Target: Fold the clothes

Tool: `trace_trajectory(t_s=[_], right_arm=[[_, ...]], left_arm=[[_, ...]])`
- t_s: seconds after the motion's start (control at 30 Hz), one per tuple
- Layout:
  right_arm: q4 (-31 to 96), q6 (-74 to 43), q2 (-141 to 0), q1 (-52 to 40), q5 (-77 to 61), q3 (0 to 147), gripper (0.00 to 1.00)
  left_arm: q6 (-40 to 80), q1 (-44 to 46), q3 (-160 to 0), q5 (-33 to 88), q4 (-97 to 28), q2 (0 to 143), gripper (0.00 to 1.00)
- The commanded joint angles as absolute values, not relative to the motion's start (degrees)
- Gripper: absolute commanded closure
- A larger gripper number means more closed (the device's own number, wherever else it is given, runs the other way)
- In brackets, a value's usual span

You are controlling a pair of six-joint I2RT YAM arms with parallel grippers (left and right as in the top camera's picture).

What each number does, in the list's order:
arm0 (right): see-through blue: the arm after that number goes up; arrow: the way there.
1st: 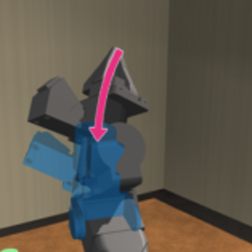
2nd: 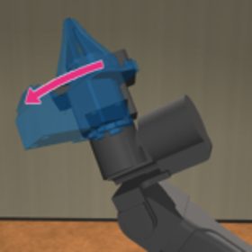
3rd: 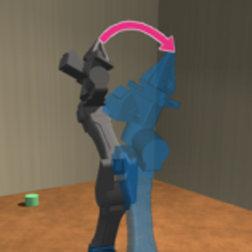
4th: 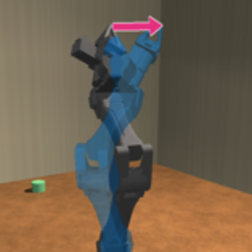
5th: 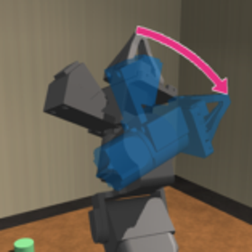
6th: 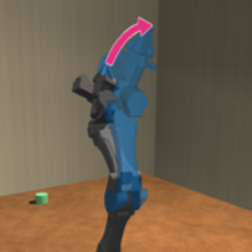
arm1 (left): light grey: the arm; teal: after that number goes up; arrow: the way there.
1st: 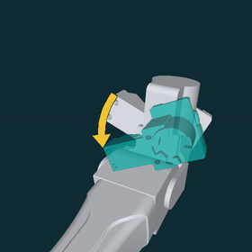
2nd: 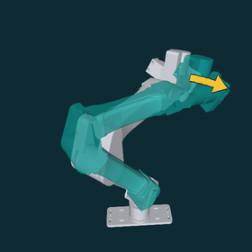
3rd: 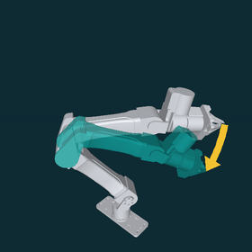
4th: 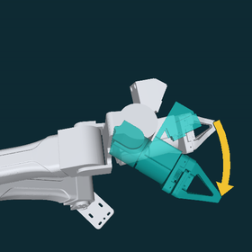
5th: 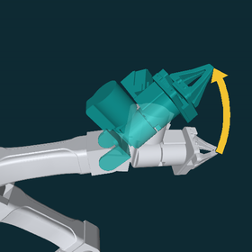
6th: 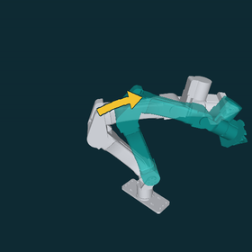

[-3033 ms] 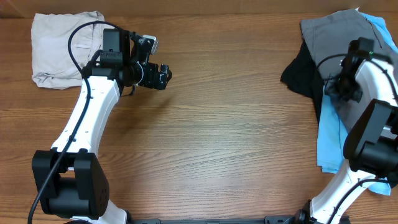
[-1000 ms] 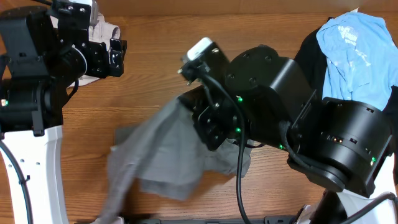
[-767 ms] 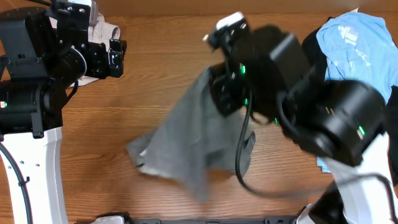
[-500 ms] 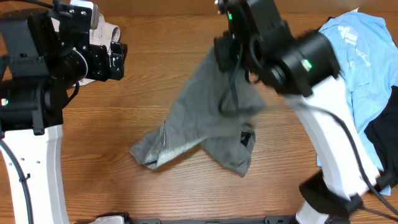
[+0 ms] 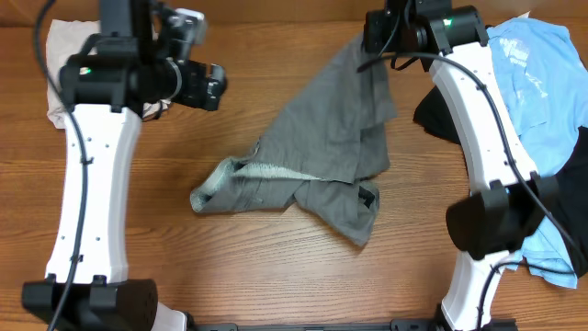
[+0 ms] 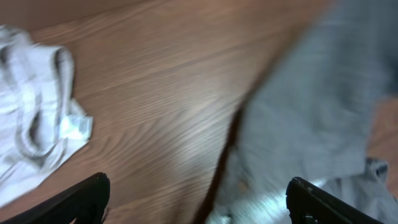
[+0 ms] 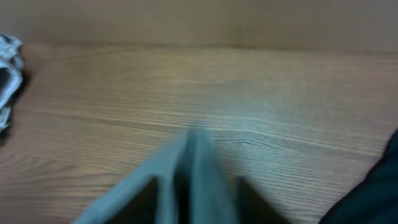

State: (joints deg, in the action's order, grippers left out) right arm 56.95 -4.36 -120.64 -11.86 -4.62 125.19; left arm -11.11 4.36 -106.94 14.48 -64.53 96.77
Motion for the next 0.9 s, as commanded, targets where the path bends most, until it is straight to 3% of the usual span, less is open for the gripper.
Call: trace_trajectory(t_s=[0.0, 0.07, 0.17, 0.63, 0.87], right_arm=[[56.4, -3.0, -123.5, -9.6, -7.8, 124.3, 0.15], [57.0, -3.7, -123.3, -8.3, -7.8, 124.4, 0.07], [59.5, -6.7, -121.9, -5.6, -7.9, 125.8, 0.05], [74.0, -9.3, -118.6, 11.8, -9.1, 127.1, 0.05], [77.2, -9.3, -118.6, 14.6, -9.1, 127.0, 0.05]], left_arm=[[-18.3, 9.5, -107.7, 15.0, -64.0, 98.9, 0.04], [-19.7, 12.0, -107.7, 14.9, -63.7, 100.1, 0.03], [-20.2, 15.7, -107.7, 14.8, -62.3, 102.1, 0.02], [-20.7, 29.4, -107.7, 6.0, -50.8, 117.9, 0.00], [-8.5, 34.5, -107.7, 5.5, -44.9, 124.0, 0.00]])
